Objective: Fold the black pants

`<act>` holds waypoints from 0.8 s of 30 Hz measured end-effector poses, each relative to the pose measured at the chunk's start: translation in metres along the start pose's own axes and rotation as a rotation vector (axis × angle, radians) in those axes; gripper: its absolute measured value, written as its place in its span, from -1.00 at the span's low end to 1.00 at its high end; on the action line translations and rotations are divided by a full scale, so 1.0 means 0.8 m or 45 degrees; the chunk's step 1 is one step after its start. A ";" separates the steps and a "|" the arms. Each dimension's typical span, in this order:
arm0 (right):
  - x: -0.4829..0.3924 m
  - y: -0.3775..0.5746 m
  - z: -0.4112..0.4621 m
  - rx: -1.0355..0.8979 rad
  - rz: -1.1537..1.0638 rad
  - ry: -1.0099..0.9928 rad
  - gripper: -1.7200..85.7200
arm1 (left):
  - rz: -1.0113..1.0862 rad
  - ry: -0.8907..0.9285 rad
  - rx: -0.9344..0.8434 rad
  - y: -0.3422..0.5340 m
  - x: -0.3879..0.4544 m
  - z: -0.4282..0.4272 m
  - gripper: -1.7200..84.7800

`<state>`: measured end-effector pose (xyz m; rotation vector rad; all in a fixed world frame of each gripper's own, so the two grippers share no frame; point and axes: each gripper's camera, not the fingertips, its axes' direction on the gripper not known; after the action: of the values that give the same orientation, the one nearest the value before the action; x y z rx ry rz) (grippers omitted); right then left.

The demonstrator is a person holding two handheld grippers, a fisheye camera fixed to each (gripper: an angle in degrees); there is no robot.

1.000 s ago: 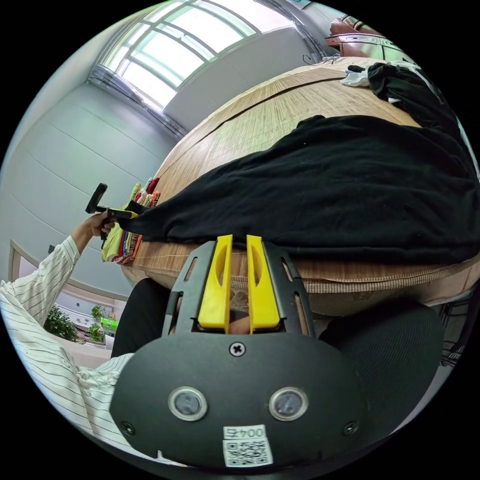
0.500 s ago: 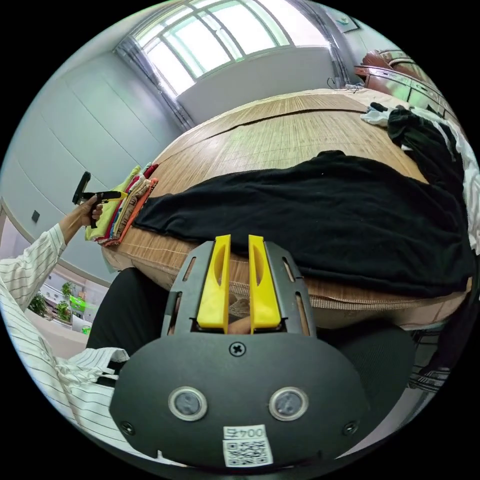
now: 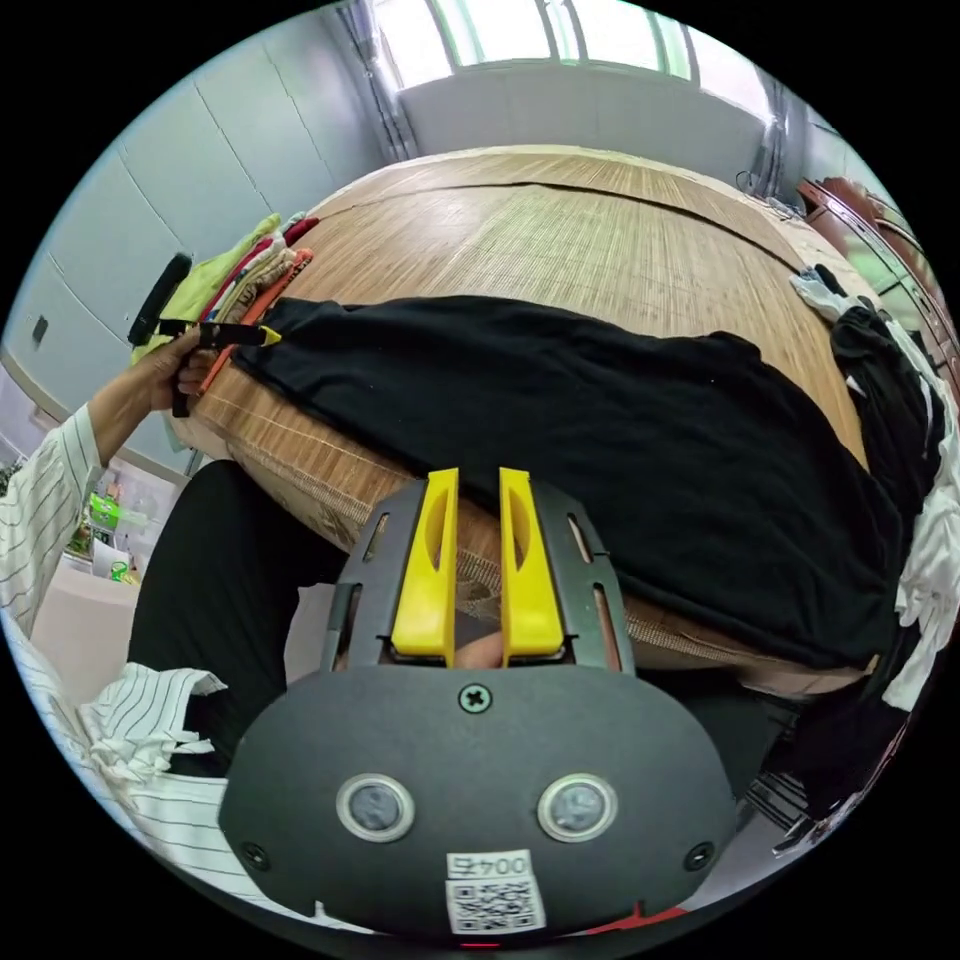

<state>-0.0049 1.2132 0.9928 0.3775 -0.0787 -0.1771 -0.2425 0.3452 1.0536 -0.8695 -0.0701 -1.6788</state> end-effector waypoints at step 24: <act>-0.013 -0.105 0.076 0.270 -0.016 -0.092 -0.90 | -0.130 0.034 0.407 0.158 0.080 -0.014 -0.95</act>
<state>-0.0348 1.1168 1.0176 0.5835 -0.1669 -0.1957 -0.1412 0.2479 1.0327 -0.6102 -0.3601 -1.7141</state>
